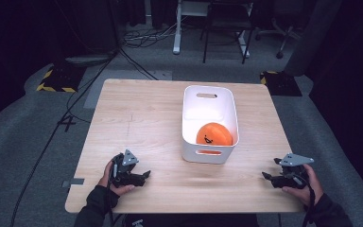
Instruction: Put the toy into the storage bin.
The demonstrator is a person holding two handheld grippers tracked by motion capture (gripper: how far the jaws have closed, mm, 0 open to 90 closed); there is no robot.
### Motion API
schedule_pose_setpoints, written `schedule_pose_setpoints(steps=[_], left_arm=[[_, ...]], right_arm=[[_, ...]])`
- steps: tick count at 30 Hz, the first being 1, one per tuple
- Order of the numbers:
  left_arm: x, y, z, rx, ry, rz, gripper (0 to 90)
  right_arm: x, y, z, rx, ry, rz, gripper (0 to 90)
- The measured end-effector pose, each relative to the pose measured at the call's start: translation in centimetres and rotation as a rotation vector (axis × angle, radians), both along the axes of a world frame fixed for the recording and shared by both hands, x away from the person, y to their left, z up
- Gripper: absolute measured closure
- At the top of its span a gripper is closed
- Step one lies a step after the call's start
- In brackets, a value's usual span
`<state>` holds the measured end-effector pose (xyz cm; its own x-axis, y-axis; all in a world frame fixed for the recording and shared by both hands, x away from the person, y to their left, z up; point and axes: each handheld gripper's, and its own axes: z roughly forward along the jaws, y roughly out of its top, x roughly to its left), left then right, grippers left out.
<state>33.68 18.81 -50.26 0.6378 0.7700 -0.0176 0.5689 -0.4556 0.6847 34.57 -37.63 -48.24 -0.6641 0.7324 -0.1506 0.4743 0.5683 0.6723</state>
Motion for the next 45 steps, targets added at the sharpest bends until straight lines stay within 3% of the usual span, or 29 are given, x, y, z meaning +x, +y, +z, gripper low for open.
schedule_pose_setpoints(steps=[13,14,17,18,45], left_arm=[[0.0,0.0,0.0,-0.007,0.008,0.001,15.9],[0.0,-0.1,0.0,-0.008,0.007,0.001,15.9],[0.0,0.0,0.0,-0.007,0.008,0.001,15.8],[0.0,-0.1,0.0,-0.007,0.008,0.001,15.8],[0.1,-0.1,0.0,-0.002,0.009,0.005,15.5]], right_arm=[[-0.5,-2.1,-1.2,0.070,0.022,-0.051,20.1],[-0.7,-2.5,-1.5,0.112,0.022,-0.067,19.3],[-0.7,-3.0,-1.8,0.134,0.023,-0.073,17.9],[-0.7,-3.6,-2.0,0.166,0.023,-0.094,17.8],[-0.9,-3.8,-2.1,0.169,0.013,-0.120,18.0]])
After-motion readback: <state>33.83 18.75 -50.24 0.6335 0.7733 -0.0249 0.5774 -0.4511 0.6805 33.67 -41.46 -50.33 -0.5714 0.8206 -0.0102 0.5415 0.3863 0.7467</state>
